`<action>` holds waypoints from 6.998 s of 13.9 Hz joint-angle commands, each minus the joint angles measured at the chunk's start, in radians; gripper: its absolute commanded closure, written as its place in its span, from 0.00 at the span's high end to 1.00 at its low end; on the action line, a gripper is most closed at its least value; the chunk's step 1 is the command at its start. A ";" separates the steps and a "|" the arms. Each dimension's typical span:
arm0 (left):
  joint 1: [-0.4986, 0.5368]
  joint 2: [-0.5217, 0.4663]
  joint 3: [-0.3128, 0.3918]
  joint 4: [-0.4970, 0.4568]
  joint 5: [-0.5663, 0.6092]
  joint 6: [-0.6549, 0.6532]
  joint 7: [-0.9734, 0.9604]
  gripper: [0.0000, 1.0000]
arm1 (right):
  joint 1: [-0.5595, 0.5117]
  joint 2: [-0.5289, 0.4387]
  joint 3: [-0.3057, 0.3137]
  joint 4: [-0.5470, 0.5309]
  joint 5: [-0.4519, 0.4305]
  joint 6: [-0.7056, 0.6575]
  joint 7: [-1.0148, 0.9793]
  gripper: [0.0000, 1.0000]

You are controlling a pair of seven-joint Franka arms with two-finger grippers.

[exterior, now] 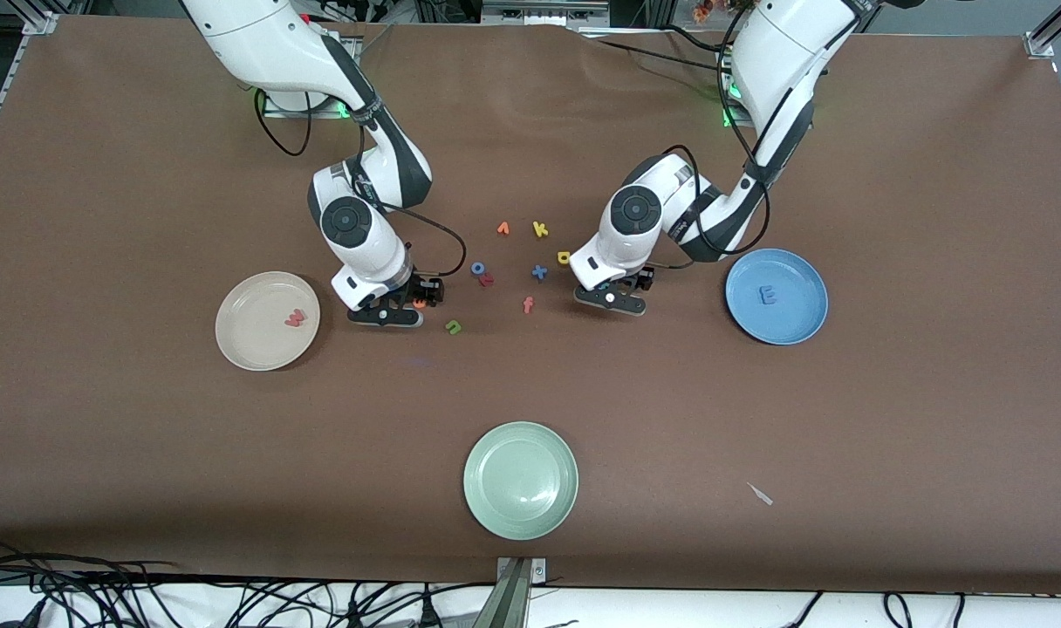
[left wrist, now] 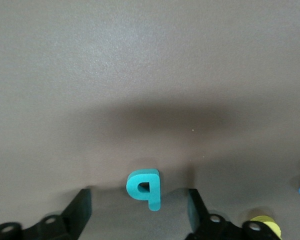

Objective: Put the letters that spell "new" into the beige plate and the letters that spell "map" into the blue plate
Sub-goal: 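Grasp the teal letter with the left gripper while the right gripper grasps orange e, then drop the orange e on the white plate while the left gripper releases teal letter, then grasp the yellow letter with the left gripper while the right gripper reaches green u, then release the yellow letter on the blue plate while the right gripper grasps green u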

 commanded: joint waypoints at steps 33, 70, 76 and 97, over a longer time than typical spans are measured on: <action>0.369 -0.197 -0.157 0.030 -0.001 -0.414 0.412 0.97 | -0.003 -0.044 -0.054 0.079 0.006 -0.167 -0.068 0.15; 0.387 -0.172 -0.209 0.083 0.230 -0.584 0.288 0.00 | 0.104 0.131 -0.101 0.376 0.113 -0.283 0.508 1.00; 0.600 -0.186 -0.211 -0.038 0.231 -0.570 0.594 0.00 | 0.136 0.168 -0.101 0.363 0.115 -0.193 0.568 1.00; 0.775 -0.226 -0.340 0.577 0.001 -0.962 0.773 1.00 | 0.115 0.168 -0.108 0.408 0.113 -0.282 0.531 0.00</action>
